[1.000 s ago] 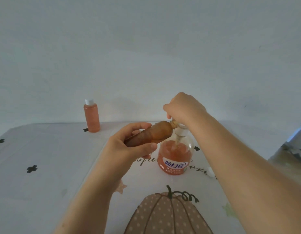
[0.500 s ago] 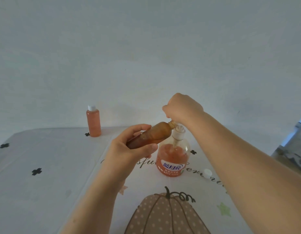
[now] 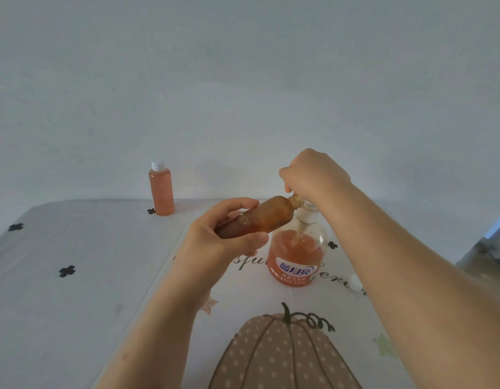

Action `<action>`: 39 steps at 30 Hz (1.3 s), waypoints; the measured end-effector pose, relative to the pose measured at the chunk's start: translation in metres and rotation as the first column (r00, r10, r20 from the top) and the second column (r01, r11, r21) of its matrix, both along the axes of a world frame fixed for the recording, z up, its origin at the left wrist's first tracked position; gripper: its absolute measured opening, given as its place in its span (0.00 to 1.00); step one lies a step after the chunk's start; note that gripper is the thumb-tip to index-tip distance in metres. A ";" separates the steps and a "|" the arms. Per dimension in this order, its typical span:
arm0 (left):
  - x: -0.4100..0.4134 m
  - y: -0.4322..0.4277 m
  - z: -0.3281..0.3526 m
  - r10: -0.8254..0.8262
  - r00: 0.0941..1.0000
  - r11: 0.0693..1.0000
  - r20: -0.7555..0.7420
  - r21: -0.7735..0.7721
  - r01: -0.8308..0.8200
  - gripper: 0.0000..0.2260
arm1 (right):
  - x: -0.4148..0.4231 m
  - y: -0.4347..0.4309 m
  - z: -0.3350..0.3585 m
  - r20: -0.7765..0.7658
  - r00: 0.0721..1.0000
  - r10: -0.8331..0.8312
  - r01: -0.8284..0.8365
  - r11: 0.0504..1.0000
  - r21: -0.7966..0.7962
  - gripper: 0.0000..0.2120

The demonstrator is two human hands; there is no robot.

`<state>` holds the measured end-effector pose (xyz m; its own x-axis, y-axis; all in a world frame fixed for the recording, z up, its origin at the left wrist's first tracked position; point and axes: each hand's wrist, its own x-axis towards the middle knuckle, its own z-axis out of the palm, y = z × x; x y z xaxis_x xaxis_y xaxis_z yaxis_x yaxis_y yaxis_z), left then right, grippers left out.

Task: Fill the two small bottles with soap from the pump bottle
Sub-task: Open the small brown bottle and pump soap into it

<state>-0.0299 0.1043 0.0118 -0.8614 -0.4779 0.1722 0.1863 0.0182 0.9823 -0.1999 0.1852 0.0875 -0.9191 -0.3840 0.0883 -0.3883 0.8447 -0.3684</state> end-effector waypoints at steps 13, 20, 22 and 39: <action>-0.002 0.000 -0.002 -0.014 1.000 1.000 -0.008 0.023 0.014 0.19 | 0.004 0.003 -0.002 0.013 1.000 -0.021 0.022 0.999 -0.040 0.10; -0.001 0.004 0.002 -0.007 0.999 0.999 -0.051 0.031 0.009 0.19 | 0.007 0.006 0.011 -0.116 0.993 -0.004 -0.002 0.999 -0.046 0.07; -0.001 0.004 0.002 0.002 0.998 0.999 -0.055 0.032 0.000 0.19 | 0.008 0.006 0.012 -0.157 0.988 0.001 -0.004 1.000 -0.021 0.10; -0.002 -0.001 -0.002 -0.013 1.000 1.000 -0.028 0.026 0.014 0.19 | 0.003 0.002 0.002 0.005 1.000 -0.028 0.028 1.000 -0.011 0.10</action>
<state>-0.0321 0.1038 0.0094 -0.8629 -0.4706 0.1842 0.2140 -0.0101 0.9768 -0.1973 0.1875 0.0897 -0.9300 -0.3569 0.0877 -0.3625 0.8512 -0.3796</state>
